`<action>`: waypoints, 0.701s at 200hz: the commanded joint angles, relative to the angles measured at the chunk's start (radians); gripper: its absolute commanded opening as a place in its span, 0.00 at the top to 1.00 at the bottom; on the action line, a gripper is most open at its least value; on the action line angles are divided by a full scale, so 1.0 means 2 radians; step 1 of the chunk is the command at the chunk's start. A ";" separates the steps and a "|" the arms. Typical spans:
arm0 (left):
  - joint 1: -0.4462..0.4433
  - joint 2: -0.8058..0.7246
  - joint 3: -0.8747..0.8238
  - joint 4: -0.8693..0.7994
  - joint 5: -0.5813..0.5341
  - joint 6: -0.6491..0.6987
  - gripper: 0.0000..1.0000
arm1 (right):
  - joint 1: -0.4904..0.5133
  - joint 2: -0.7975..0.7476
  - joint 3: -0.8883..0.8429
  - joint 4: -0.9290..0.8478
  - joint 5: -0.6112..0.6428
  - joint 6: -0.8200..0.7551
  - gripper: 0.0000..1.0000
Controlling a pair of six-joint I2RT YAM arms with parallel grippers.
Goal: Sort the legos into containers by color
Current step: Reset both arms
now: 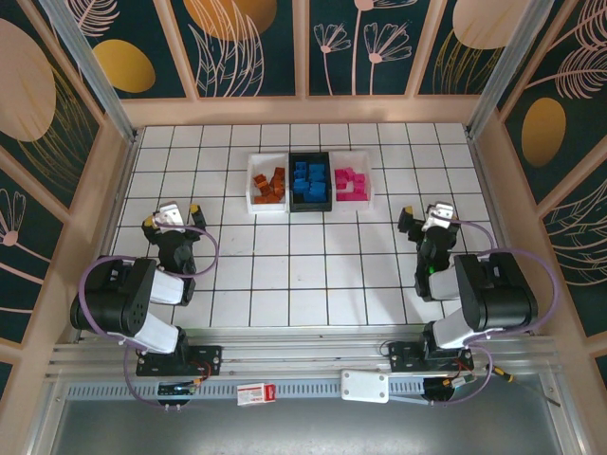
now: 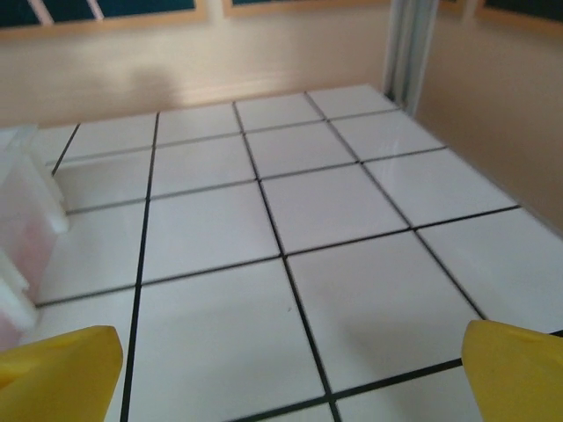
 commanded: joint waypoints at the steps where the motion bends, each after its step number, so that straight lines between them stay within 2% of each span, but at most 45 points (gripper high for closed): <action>1: 0.004 -0.002 0.006 0.025 0.007 -0.010 0.01 | -0.025 0.016 0.008 0.071 -0.056 0.007 0.01; 10: 0.004 -0.002 0.006 0.025 0.007 -0.010 0.01 | -0.034 0.041 0.002 0.116 -0.058 0.014 0.01; 20: 0.004 -0.002 0.006 0.025 0.007 -0.010 0.01 | -0.036 0.025 0.010 0.069 -0.063 0.020 0.01; 29: 0.004 -0.001 0.006 0.026 0.008 -0.010 0.01 | -0.036 0.036 0.005 0.099 -0.066 0.016 0.01; 56: 0.004 -0.002 0.005 0.025 0.008 -0.010 0.01 | -0.036 0.031 0.007 0.089 -0.058 0.019 0.01; 70: 0.005 -0.001 0.006 0.025 0.007 -0.010 0.01 | -0.030 0.033 -0.001 0.106 -0.019 0.025 0.01; 140: 0.004 0.000 0.006 0.024 0.007 -0.010 0.01 | -0.031 0.034 0.001 0.103 -0.027 0.022 0.01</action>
